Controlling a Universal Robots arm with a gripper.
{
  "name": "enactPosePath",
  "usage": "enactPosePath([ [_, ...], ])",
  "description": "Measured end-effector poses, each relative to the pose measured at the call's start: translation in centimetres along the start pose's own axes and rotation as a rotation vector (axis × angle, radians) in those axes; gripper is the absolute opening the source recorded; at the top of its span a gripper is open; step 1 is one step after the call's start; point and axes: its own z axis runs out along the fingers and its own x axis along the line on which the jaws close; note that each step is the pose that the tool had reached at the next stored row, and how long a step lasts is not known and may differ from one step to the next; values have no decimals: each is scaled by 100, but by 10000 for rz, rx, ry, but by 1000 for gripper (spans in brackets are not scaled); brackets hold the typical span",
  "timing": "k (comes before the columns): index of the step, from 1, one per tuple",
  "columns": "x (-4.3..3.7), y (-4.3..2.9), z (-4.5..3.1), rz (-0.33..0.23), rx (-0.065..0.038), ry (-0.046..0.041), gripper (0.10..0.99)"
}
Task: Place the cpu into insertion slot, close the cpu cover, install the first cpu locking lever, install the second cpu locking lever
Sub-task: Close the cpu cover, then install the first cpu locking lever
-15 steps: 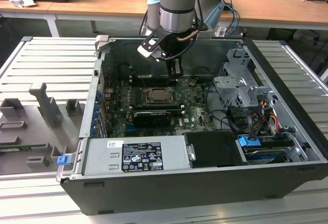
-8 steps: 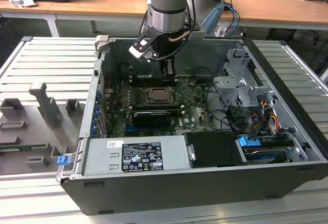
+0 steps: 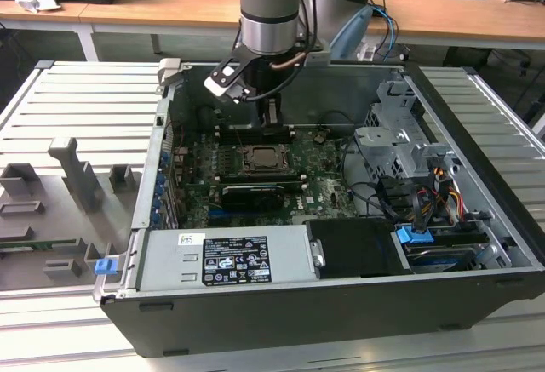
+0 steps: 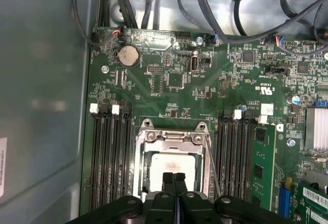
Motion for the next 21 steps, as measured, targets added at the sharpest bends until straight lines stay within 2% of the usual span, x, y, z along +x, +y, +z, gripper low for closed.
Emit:
enactPosePath([
  [4, 2, -37, -2, -1, 0, 0, 106],
  [21, 2, -37, -14, 6, 0, 6, 106],
])
